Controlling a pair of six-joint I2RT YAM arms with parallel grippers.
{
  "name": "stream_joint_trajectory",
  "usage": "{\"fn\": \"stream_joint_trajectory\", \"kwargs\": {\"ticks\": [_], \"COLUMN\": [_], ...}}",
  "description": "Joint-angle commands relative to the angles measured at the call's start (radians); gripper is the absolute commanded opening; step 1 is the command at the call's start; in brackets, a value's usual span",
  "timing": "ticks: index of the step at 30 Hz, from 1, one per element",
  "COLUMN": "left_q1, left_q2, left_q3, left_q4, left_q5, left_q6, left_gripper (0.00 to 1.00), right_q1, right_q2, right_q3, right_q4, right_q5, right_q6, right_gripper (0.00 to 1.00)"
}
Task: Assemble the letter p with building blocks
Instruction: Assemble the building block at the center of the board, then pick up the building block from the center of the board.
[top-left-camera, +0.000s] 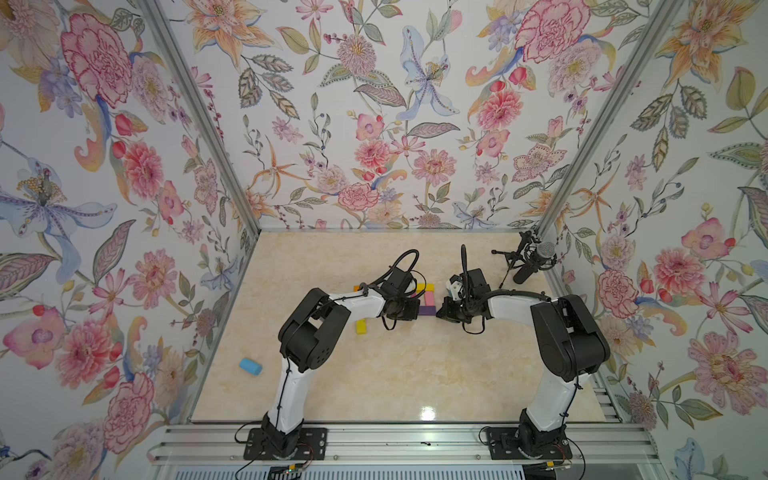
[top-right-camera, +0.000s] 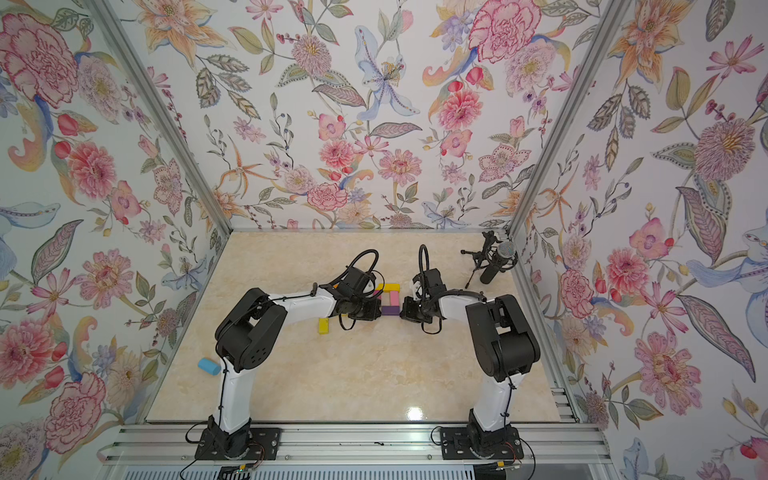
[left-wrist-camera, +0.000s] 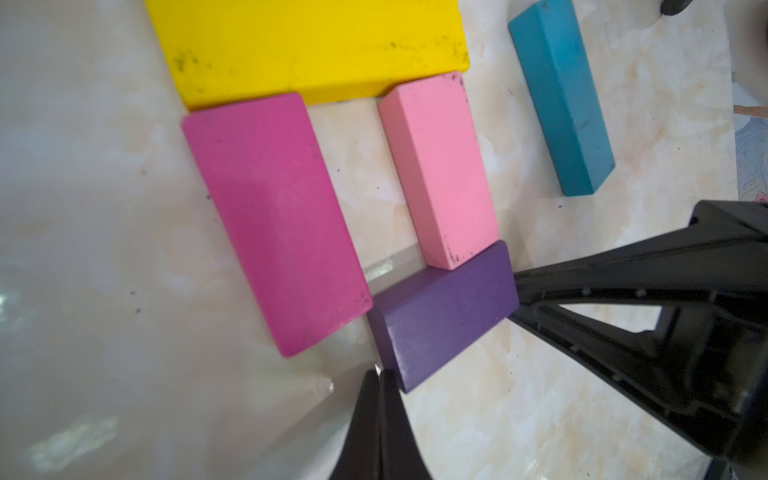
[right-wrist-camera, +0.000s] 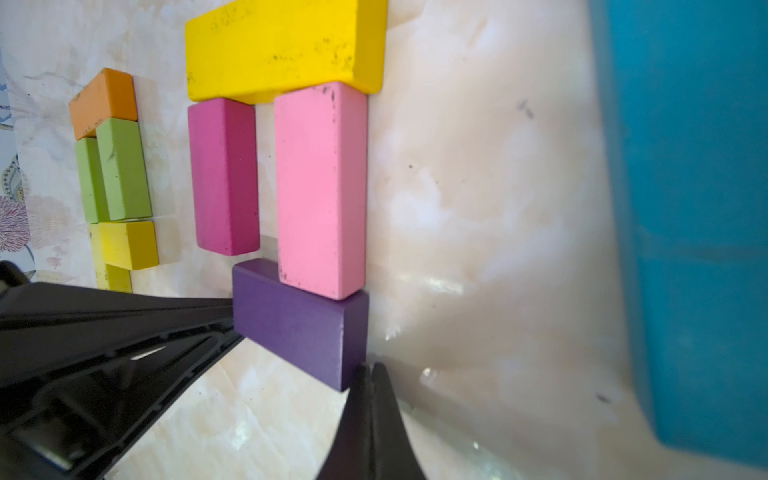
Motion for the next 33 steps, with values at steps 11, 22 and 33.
{"fn": "stream_joint_trajectory", "kwargs": {"ticks": [11,22,33], "left_q1": [0.000,0.008,0.023], "left_q2": [-0.011,-0.135,-0.287], "left_q3": [-0.030,-0.033,-0.070], "left_q4": [-0.023,-0.130,-0.092], "left_q5": [0.003,-0.141,-0.158], "left_q6": [0.012,0.042,0.033], "left_gripper": [0.00,0.04,0.70], "right_q1": [0.004,-0.009,-0.046], "right_q2": [0.031,-0.096,-0.185], "right_q3": [0.008,-0.055,0.065], "right_q4": [-0.023,-0.038,-0.193], "right_q5": [-0.003,0.057,0.239], "right_q6": [0.009,0.001,-0.127], "right_gripper": [0.00,0.09,1.00]}}
